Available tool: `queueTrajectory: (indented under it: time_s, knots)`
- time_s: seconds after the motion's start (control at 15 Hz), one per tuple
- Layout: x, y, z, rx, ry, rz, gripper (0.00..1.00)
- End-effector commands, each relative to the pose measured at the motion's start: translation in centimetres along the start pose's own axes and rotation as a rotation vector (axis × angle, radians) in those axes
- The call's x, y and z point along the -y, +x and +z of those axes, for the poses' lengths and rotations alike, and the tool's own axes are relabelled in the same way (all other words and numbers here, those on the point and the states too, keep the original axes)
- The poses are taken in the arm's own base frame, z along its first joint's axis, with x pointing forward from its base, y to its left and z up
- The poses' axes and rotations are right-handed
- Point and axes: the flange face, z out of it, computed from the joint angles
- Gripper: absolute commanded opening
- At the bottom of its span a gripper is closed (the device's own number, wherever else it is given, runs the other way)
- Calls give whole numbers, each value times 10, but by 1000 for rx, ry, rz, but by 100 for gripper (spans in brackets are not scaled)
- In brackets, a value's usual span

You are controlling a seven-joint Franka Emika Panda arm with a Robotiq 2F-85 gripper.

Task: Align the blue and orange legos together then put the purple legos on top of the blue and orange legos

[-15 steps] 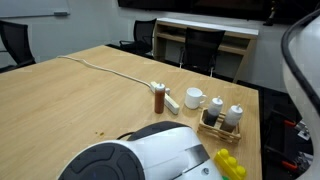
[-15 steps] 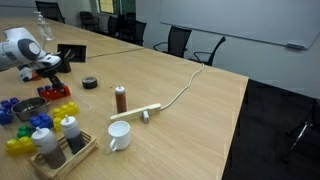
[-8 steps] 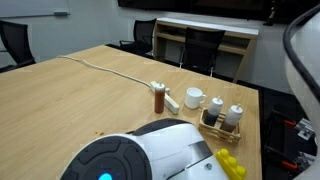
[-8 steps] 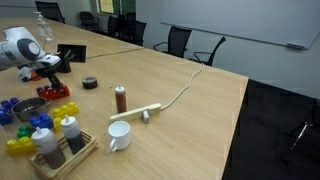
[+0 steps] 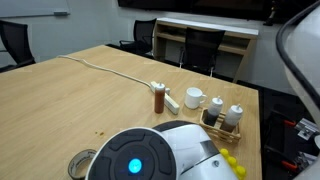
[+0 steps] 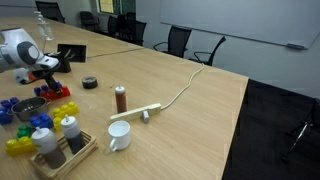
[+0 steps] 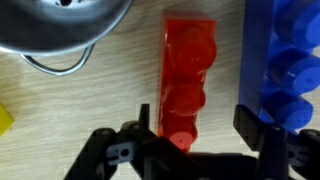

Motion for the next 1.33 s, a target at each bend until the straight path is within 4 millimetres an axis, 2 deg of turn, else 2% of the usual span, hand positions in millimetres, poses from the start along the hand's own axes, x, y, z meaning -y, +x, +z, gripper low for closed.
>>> queueTrajectory:
  time_s: [0.0, 0.27, 0.67, 0.93, 1.13, 1.27]
  knots:
    - [-8, -6, -10, 21, 60, -44, 100]
    - [-16, -3, -18, 13, 70, -69, 100]
    - [-19, 6, -44, -6, 141, -99, 100]
    - [-19, -2, -47, 11, 182, -132, 100]
    - [-11, -10, -50, 16, 224, -196, 100]
    - [-6, -16, -52, 26, 175, -258, 100]
